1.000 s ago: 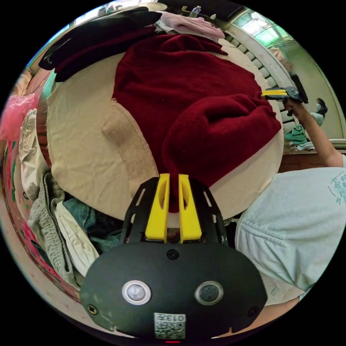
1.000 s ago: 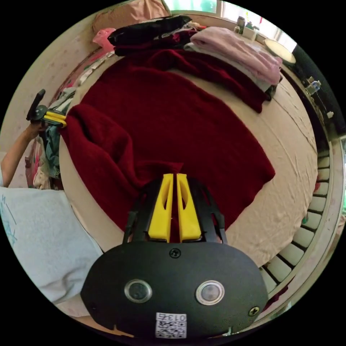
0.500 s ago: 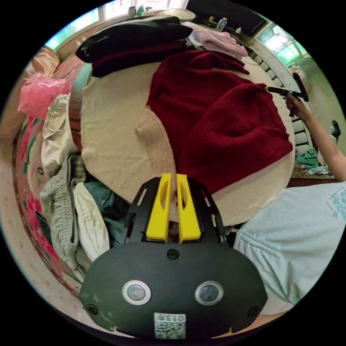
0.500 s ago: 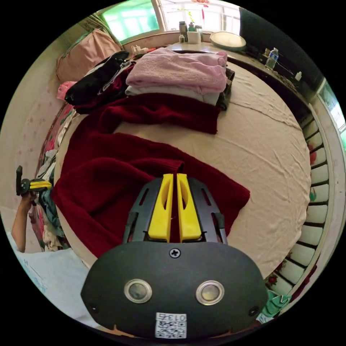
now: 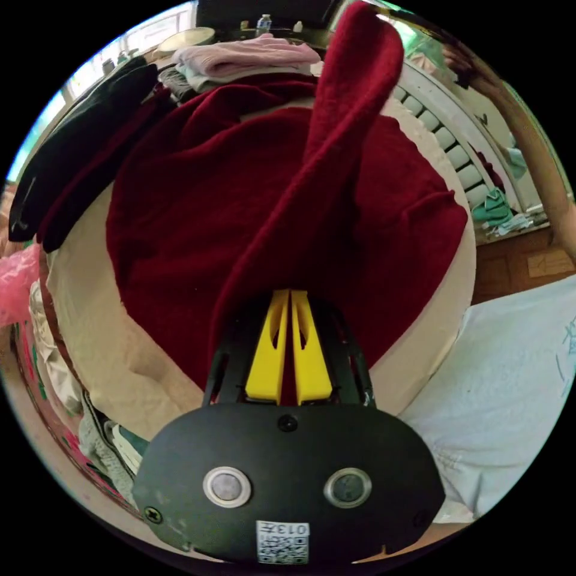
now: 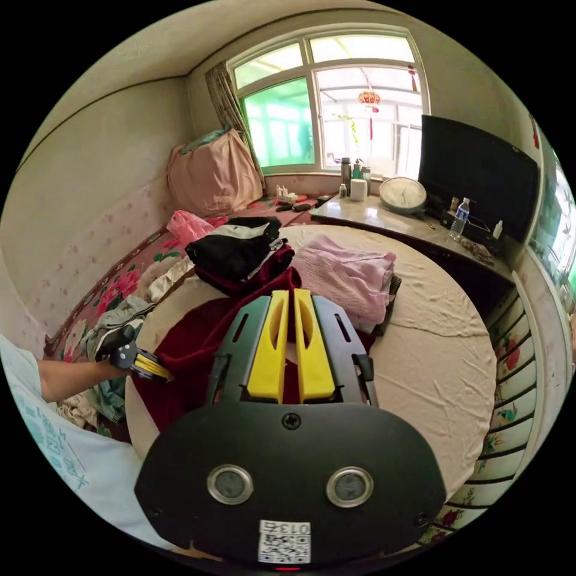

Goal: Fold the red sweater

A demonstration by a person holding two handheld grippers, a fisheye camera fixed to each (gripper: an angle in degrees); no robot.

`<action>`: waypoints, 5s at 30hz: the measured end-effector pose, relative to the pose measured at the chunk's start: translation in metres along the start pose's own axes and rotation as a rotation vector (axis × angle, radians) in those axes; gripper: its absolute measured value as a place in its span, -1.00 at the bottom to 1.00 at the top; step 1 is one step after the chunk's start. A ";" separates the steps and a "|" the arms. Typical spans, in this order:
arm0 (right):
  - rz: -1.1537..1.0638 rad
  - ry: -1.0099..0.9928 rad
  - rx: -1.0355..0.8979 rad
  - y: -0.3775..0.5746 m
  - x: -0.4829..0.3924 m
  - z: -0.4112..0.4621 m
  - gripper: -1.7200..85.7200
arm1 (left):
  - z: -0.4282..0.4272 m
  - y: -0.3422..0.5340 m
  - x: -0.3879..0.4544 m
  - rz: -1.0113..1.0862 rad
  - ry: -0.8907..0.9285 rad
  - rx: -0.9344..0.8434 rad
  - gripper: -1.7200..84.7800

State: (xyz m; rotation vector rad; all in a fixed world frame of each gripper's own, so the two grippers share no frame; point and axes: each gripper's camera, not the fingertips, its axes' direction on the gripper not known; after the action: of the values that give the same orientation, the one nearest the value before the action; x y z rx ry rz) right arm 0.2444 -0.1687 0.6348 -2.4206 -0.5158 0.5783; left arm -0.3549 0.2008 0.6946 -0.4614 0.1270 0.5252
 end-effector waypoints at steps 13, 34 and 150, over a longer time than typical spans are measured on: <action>0.236 -0.031 -0.125 0.110 0.042 -0.003 -0.93 | 0.004 0.025 0.125 0.101 -0.453 0.172 -0.71; 0.447 -0.004 -0.455 0.347 0.003 -0.025 -0.95 | 0.066 0.116 0.276 0.551 -0.911 -0.022 -0.94; -0.057 0.327 -0.285 0.185 -0.081 0.056 -0.78 | -0.138 0.085 -0.095 -0.116 -0.069 0.387 -0.77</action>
State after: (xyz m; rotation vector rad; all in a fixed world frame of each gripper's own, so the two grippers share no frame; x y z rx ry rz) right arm 0.1898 -0.3214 0.5021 -2.6865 -0.5541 0.0806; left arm -0.4798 0.1601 0.5602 -0.0716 0.1312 0.3898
